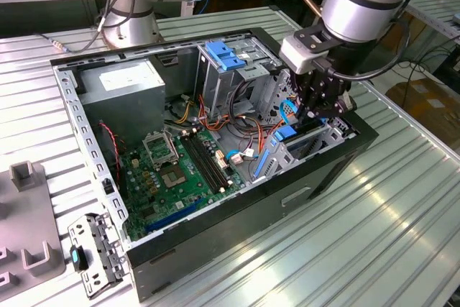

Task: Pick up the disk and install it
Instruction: 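Insert the second disk wire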

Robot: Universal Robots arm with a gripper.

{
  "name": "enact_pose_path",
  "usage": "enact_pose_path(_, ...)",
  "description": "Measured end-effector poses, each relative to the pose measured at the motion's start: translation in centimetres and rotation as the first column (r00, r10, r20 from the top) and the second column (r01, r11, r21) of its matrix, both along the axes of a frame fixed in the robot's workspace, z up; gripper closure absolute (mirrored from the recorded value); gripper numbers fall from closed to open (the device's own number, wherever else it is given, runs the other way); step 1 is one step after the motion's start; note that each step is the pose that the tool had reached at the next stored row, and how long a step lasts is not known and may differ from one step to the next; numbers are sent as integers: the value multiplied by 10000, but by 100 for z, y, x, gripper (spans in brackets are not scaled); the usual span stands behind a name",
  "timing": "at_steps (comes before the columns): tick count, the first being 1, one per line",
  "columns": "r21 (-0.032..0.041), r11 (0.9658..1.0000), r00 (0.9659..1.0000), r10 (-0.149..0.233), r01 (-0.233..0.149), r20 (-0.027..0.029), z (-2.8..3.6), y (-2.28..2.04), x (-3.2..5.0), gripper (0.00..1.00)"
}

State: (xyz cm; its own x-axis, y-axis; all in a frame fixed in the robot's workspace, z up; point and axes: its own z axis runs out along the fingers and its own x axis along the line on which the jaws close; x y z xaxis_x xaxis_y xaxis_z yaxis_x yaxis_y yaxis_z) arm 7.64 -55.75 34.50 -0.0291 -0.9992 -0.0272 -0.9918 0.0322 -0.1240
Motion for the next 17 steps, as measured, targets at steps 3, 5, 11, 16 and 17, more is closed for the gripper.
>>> enact_pose_path(3,20,10000,10000,0,0,1,-14,-11,0,84)
enact_pose_path(5,29,10000,10000,0,0,1,-33,-21,0,84)
enact_pose_path(11,44,10000,10000,0,0,0,-59,-37,0,84)
enact_pose_path(16,46,10000,10000,0,0,2,-14,-37,-1,76)
enact_pose_path(17,47,10000,10000,0,0,2,14,-37,-1,76)
